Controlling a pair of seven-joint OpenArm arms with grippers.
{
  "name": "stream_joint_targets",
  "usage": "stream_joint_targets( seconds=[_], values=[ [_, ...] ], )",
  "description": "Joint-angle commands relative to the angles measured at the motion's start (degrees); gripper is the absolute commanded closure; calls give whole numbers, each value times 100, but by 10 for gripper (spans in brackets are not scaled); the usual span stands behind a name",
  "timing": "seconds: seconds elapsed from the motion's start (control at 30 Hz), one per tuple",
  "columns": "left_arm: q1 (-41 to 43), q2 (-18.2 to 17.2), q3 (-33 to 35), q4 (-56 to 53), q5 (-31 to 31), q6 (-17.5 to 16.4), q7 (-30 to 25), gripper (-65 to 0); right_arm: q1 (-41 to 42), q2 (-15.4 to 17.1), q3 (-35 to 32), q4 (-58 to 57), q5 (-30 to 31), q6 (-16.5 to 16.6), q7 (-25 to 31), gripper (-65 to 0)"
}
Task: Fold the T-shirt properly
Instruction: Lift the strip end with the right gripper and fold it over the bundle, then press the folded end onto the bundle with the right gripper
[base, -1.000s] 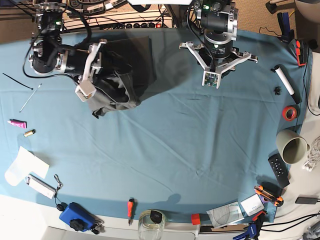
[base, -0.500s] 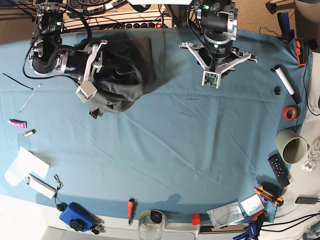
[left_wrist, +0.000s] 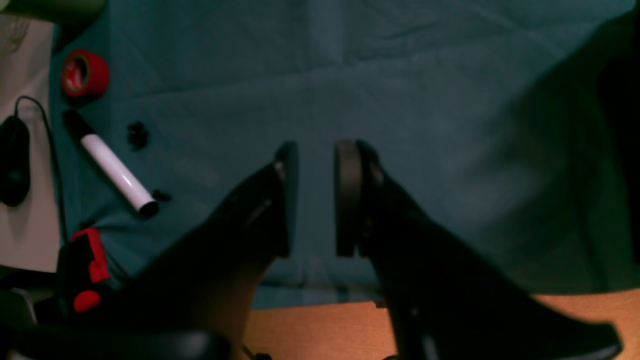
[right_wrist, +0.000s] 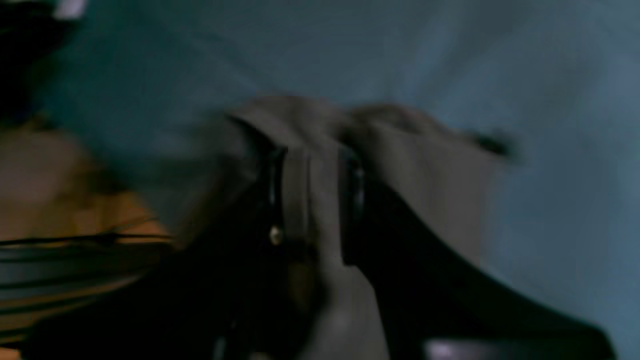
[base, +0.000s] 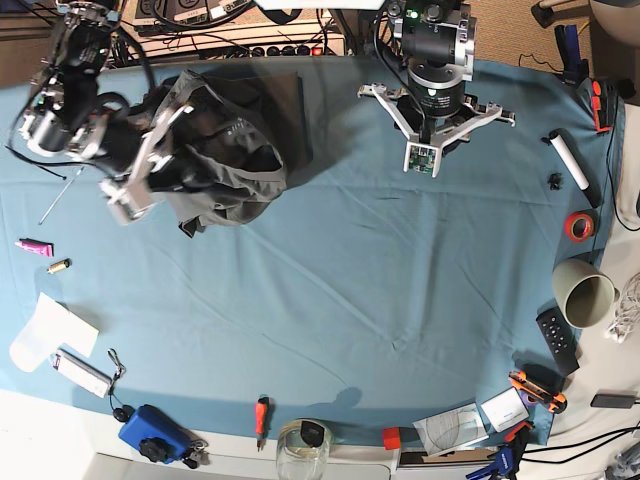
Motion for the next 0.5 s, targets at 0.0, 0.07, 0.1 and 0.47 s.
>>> stream_joint_targets(
  seconds=[0.0,0.07,0.1,0.47],
  values=[
    [7,35,17,107,46,39,-118,-120,13,87,160,72,149,6,129,-102],
    [7,35,17,107,46,37,-118,-120,-66,118,304,72,122,6,59,-102],
    [7,35,17,107,46,37,-118,-120,-136,149,306,68,66,6,-13,-102],
    [4,33,17,107,48,37,-122,-120,-903,173,297,-28,-466,-254,-25,-102]
  ],
)
